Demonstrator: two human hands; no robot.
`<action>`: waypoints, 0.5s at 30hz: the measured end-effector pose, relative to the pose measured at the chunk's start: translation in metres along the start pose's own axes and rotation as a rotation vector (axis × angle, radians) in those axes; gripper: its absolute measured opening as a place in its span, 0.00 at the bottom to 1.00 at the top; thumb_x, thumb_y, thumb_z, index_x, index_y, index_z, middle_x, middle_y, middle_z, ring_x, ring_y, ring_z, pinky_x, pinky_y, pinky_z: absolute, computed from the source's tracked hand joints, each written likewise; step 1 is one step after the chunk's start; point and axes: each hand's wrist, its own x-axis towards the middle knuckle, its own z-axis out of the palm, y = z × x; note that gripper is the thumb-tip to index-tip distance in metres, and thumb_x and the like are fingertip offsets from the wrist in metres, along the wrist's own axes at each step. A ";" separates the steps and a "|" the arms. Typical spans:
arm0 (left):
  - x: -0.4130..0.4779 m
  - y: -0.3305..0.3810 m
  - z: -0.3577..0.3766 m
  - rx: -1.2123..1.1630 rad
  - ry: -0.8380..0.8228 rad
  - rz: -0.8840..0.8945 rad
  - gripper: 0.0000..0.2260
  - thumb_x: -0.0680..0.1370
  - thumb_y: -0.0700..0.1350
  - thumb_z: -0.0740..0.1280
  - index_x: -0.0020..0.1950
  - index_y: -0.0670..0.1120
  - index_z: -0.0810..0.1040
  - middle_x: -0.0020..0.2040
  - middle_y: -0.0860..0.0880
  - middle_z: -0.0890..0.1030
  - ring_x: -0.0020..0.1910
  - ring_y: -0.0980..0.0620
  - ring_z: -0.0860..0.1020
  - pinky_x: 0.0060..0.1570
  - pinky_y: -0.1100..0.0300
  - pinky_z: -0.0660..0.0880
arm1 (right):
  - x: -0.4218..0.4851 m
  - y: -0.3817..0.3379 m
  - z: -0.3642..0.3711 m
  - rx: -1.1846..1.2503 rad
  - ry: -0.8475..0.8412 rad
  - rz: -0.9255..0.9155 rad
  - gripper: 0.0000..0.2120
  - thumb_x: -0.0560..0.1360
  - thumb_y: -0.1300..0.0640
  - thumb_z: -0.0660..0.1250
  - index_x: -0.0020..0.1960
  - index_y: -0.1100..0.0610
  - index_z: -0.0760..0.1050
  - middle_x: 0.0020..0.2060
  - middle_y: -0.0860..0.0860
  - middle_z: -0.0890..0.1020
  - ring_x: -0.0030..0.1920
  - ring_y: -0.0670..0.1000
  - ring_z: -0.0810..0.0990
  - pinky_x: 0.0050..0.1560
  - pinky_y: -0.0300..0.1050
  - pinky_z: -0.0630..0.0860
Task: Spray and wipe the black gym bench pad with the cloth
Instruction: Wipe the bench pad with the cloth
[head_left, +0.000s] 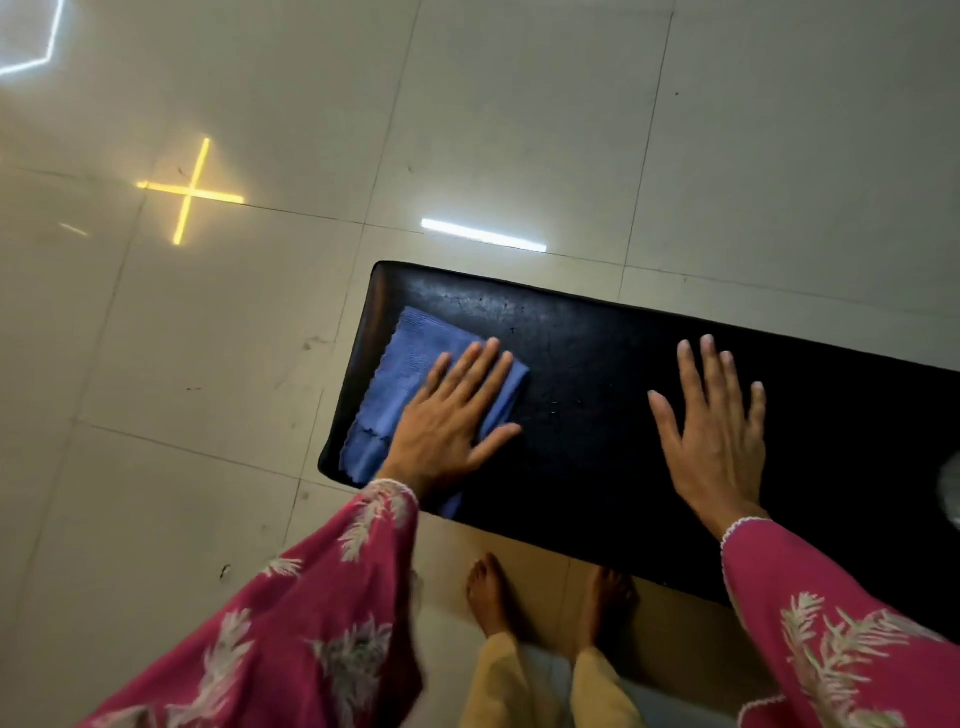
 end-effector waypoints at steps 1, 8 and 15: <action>0.001 -0.008 0.000 0.035 0.030 -0.099 0.30 0.79 0.64 0.43 0.75 0.48 0.55 0.76 0.45 0.55 0.75 0.49 0.52 0.72 0.48 0.44 | 0.000 0.002 0.001 -0.005 -0.005 -0.011 0.33 0.76 0.36 0.38 0.75 0.53 0.51 0.75 0.52 0.53 0.74 0.53 0.53 0.71 0.57 0.45; 0.065 0.038 -0.008 -0.185 0.012 -1.113 0.35 0.72 0.72 0.43 0.76 0.58 0.46 0.77 0.40 0.44 0.74 0.37 0.42 0.68 0.37 0.37 | -0.001 0.002 0.007 0.001 0.023 -0.002 0.32 0.77 0.37 0.37 0.75 0.53 0.52 0.74 0.52 0.56 0.74 0.53 0.55 0.71 0.56 0.46; 0.043 0.012 -0.002 0.010 0.016 -0.113 0.32 0.77 0.67 0.42 0.75 0.51 0.57 0.75 0.45 0.58 0.74 0.41 0.54 0.71 0.43 0.46 | 0.000 0.003 0.007 0.005 0.044 -0.015 0.31 0.78 0.38 0.38 0.75 0.53 0.53 0.74 0.53 0.58 0.73 0.53 0.56 0.71 0.56 0.47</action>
